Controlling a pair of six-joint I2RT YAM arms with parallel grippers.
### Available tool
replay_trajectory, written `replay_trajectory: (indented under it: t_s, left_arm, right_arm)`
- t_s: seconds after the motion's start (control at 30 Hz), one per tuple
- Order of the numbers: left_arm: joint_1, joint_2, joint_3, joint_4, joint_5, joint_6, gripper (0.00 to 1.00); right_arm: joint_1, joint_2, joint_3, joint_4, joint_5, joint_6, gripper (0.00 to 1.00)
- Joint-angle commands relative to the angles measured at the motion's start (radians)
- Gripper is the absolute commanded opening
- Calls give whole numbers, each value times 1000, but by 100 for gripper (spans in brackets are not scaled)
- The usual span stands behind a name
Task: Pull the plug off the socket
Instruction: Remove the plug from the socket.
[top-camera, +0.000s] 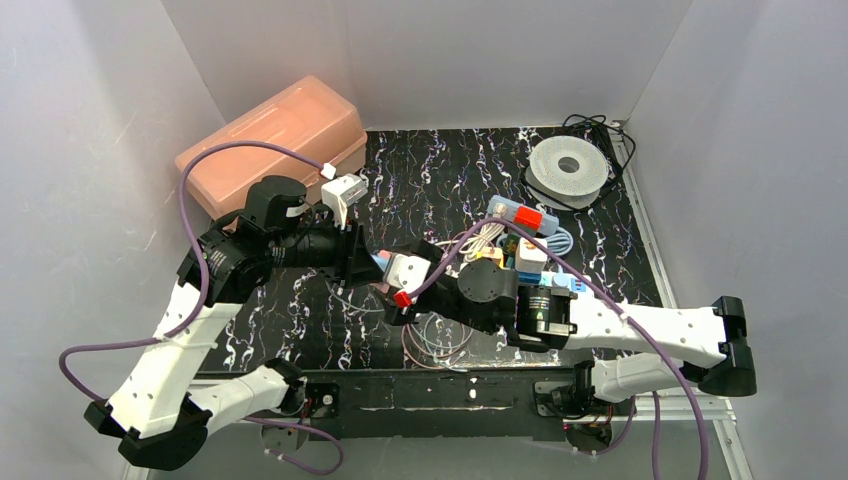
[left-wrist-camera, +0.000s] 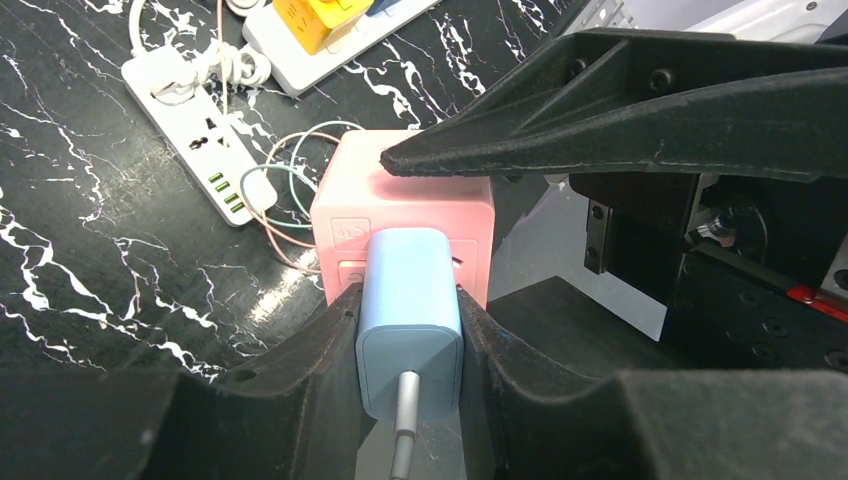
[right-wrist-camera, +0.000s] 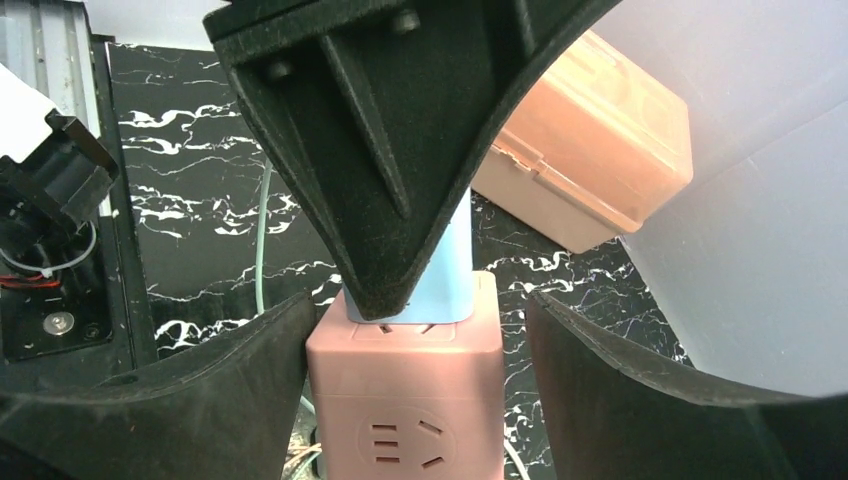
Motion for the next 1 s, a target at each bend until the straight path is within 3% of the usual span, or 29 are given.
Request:
replay_trajectory:
  t_s: [0.0, 0.5, 0.63, 0.73, 0.93, 0.97]
  left_arm:
    - [-1, -21, 20, -7, 57, 9, 0]
    - [-2, -25, 46, -12, 91, -8, 0]
    - [-2, -24, 45, -13, 106, -10, 0]
    - [-1, -27, 49, -15, 112, -11, 0]
    - [-2, -29, 55, -20, 110, -3, 0]
    - [-2, -30, 56, -21, 110, 3, 0]
  right_arm:
    - [5, -12, -39, 95, -21, -15, 85]
    - [-14, -20, -114, 185, -7, -39, 87]
    - [-19, -5, -102, 203, -31, -47, 83]
    - [-23, 2, -94, 184, -59, -47, 69]
    - [-29, 7, -83, 110, -72, -51, 7]
    - [-30, 5, -84, 105, -65, -54, 1]
